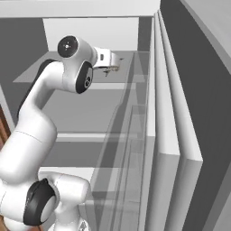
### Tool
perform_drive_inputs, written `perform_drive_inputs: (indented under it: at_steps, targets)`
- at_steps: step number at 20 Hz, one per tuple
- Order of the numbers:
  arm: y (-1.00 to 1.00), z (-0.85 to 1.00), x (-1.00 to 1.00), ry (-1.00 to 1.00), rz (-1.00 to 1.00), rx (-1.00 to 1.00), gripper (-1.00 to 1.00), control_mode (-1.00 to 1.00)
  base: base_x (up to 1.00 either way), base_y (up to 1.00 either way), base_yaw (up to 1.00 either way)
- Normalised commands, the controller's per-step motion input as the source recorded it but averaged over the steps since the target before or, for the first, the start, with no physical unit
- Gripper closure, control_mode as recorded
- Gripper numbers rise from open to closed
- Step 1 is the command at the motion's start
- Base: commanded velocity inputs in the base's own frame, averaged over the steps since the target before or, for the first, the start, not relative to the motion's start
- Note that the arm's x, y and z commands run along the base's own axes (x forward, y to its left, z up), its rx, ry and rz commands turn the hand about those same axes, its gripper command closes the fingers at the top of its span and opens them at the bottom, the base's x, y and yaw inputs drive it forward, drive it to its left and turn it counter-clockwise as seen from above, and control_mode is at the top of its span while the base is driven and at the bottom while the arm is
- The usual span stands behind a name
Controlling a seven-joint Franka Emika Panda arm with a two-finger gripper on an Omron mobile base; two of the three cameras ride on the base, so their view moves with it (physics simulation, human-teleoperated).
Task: Gather the avocado and tomato from the fridge and place them on a tray on the dining counter. Then gather the fish and chicken drumstick from the fridge and place them on the other tray.
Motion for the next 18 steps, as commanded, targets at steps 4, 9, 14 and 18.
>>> perform_drive_inputs:
  at_steps: [4, 9, 14, 18]
  targets:
    - [-0.09, -0.23, 0.4, 0.0, 0.0, 0.0, -1.0, -1.0, 0.0, 0.0, 0.0]
    - [-0.09, -0.16, 0.41, 0.0, 0.0, 0.0, -1.0, -1.0, 0.0, 0.0, 0.0]
    - [-0.03, -0.13, 0.37, 0.0, 0.0, 0.0, -1.0, -1.0, 0.0, 0.0, 0.0]
    - [0.0, -0.12, 0.35, 0.0, 0.0, 0.0, -1.0, -1.0, 0.0, 0.0, 0.0]
